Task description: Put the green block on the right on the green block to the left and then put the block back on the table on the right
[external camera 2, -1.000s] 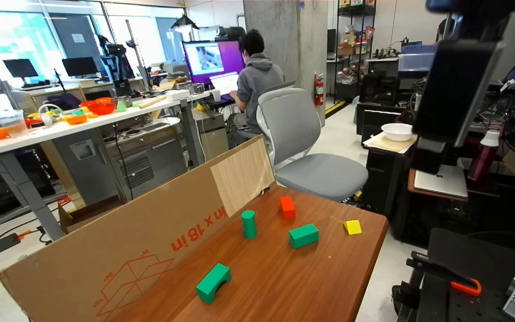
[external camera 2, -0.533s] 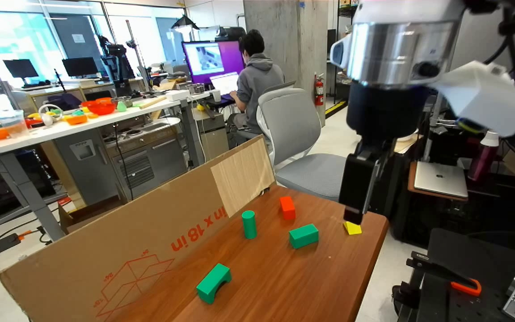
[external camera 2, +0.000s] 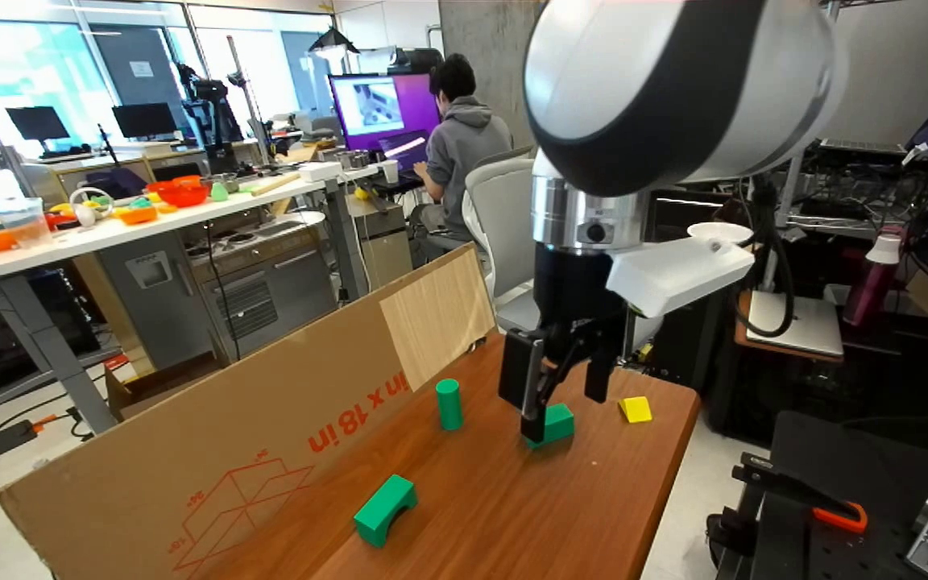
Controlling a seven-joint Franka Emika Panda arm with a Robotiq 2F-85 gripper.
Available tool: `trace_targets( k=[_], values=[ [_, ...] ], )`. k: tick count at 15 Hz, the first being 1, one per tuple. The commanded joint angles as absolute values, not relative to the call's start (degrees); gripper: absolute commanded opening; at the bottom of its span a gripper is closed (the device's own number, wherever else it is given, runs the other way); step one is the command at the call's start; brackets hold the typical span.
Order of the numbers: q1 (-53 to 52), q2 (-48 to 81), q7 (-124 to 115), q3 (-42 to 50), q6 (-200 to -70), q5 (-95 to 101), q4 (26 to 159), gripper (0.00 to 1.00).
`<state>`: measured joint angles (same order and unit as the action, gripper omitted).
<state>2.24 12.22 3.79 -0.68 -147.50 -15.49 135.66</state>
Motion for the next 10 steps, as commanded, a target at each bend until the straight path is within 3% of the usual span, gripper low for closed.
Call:
trace_targets(
  k=[1,10],
  values=[
    [3.97,20.88,0.01,-0.56,-145.64,-19.58,126.52,1.0],
    [1.66,29.59,-20.37,3.83,-145.6,-16.41,117.39,1.0]
  ],
)
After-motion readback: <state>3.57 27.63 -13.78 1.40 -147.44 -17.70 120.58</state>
